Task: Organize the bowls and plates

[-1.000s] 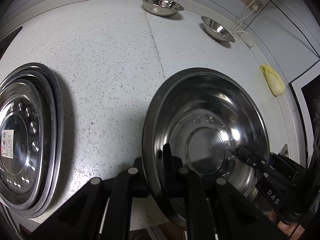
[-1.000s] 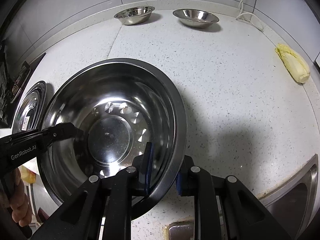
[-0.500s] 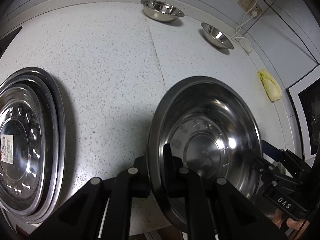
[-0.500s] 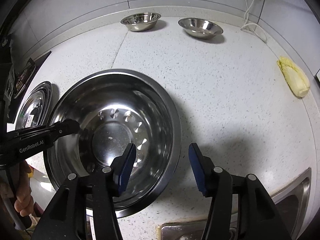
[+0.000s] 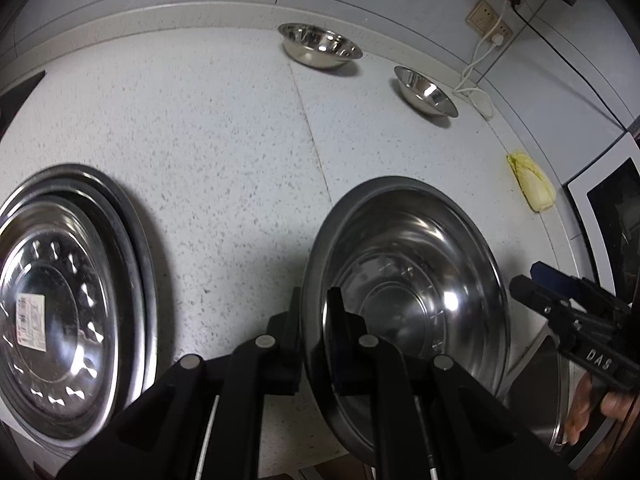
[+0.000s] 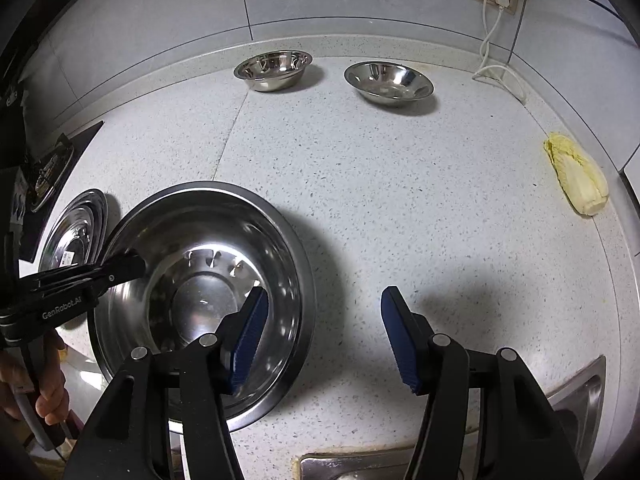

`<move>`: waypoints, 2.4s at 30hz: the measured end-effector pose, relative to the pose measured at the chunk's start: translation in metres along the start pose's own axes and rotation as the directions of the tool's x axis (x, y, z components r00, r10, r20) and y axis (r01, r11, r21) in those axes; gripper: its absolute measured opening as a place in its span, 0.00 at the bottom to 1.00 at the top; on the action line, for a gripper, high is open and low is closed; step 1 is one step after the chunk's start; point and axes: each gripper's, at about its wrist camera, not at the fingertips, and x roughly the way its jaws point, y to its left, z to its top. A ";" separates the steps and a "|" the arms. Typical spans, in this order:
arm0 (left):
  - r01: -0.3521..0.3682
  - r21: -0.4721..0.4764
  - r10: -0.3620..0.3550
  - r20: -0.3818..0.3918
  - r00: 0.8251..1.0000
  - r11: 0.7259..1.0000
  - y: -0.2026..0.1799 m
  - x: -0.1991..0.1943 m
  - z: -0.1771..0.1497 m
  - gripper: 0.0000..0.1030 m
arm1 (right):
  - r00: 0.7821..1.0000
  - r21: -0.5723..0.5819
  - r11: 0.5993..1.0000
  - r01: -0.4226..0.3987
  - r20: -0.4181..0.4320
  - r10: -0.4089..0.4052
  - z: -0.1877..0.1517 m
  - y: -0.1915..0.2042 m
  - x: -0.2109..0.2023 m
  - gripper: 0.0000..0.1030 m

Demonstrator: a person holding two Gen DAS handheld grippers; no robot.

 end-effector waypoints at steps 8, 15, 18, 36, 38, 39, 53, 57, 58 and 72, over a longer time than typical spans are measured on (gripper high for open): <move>0.022 -0.008 -0.022 0.008 1.000 1.000 0.006 -0.001 0.003 0.11 | 1.000 -0.032 0.999 0.005 -0.023 -0.005 0.010 -0.003 -0.007 0.52; 0.016 -0.019 -0.016 0.031 0.999 1.000 0.007 -0.006 0.000 0.12 | 1.000 -0.036 0.999 0.005 -0.014 -0.006 0.010 -0.001 -0.008 0.52; 0.002 -0.017 -0.001 0.051 0.999 1.000 0.010 -0.013 -0.001 0.22 | 1.000 -0.037 0.999 0.002 -0.004 -0.002 0.010 -0.001 -0.011 0.53; 0.008 -0.116 0.009 0.144 0.990 0.993 0.021 -0.022 0.088 0.25 | 0.995 0.035 0.998 0.061 0.078 -0.063 0.062 -0.056 -0.005 0.56; -0.010 -0.128 0.030 0.147 0.989 0.992 0.024 -0.014 0.111 0.25 | 0.993 0.049 0.996 0.068 0.088 -0.072 0.074 -0.067 0.001 0.56; -0.017 -0.140 0.038 0.143 0.989 0.990 0.025 -0.009 0.124 0.25 | 0.993 0.054 0.996 0.074 0.093 -0.079 0.082 -0.072 0.005 0.56; 0.157 -0.068 -0.158 -0.015 0.987 0.985 -0.065 0.104 0.232 0.25 | 0.992 0.135 0.987 0.088 0.078 -0.099 0.177 -0.120 0.090 0.56; 0.147 -0.059 -0.150 -0.046 0.988 0.987 -0.089 0.143 0.246 0.25 | 0.993 0.175 0.980 0.090 0.058 -0.101 0.198 -0.135 0.119 0.56; 0.132 -0.068 -0.135 -0.052 0.989 0.989 -0.092 0.154 0.251 0.25 | 0.994 0.196 0.977 0.086 0.052 -0.098 0.203 -0.141 0.127 0.56; 0.111 -0.053 -0.114 -0.053 0.992 0.992 -0.111 0.212 0.265 0.14 | 0.998 0.216 0.975 0.048 0.018 -0.053 0.214 -0.149 0.171 0.27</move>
